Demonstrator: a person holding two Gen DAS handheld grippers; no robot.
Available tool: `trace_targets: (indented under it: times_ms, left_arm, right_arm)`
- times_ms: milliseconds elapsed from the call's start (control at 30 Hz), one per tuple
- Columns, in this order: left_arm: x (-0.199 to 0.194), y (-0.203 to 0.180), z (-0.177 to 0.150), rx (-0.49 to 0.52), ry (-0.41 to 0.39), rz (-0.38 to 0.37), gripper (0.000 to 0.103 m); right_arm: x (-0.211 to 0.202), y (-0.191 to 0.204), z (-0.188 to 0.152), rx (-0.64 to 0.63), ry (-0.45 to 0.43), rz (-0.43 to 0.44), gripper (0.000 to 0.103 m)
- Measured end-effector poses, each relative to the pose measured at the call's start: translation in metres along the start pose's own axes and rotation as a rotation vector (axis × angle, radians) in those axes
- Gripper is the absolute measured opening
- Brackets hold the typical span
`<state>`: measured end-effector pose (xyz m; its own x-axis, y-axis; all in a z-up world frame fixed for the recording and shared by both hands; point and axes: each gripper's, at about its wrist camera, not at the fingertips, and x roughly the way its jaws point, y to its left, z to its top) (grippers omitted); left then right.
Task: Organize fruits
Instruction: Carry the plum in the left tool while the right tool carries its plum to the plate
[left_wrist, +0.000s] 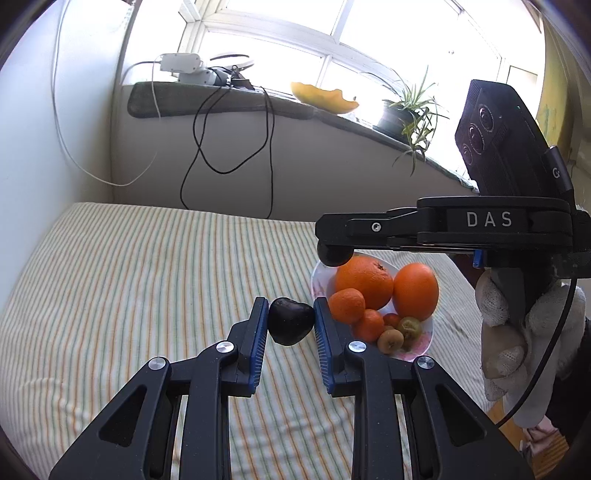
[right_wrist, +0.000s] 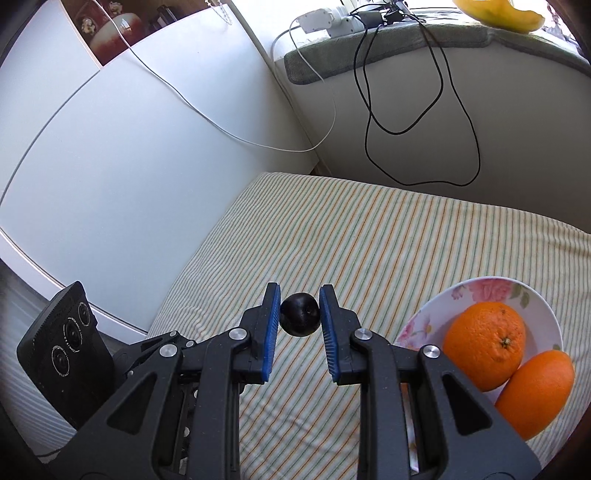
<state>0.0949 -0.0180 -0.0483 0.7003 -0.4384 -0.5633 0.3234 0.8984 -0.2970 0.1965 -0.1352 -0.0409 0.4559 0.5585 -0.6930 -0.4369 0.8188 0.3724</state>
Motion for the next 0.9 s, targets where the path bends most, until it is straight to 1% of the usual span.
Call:
trace_targets:
  times_ms: [133, 333, 600, 900]
  left_arm:
    - [0.002, -0.015, -0.004, 0.015, 0.007, -0.027, 0.023]
    - [0.009, -0.035, -0.007, 0.031, 0.020, -0.068, 0.023]
    - [0.021, -0.058, -0.009, 0.056, 0.039, -0.103, 0.023]
    - [0.036, -0.076, -0.012, 0.077, 0.068, -0.116, 0.023]
  right_arm:
    - [-0.027, -0.014, -0.011, 0.022, -0.047, -0.025, 0.023]
    - [-0.061, -0.035, -0.026, 0.053, -0.088, -0.067, 0.023]
    - [-0.075, -0.050, -0.040, 0.069, -0.101, -0.111, 0.023]
    - [-0.077, -0.067, -0.053, 0.098, -0.095, -0.111, 0.023]
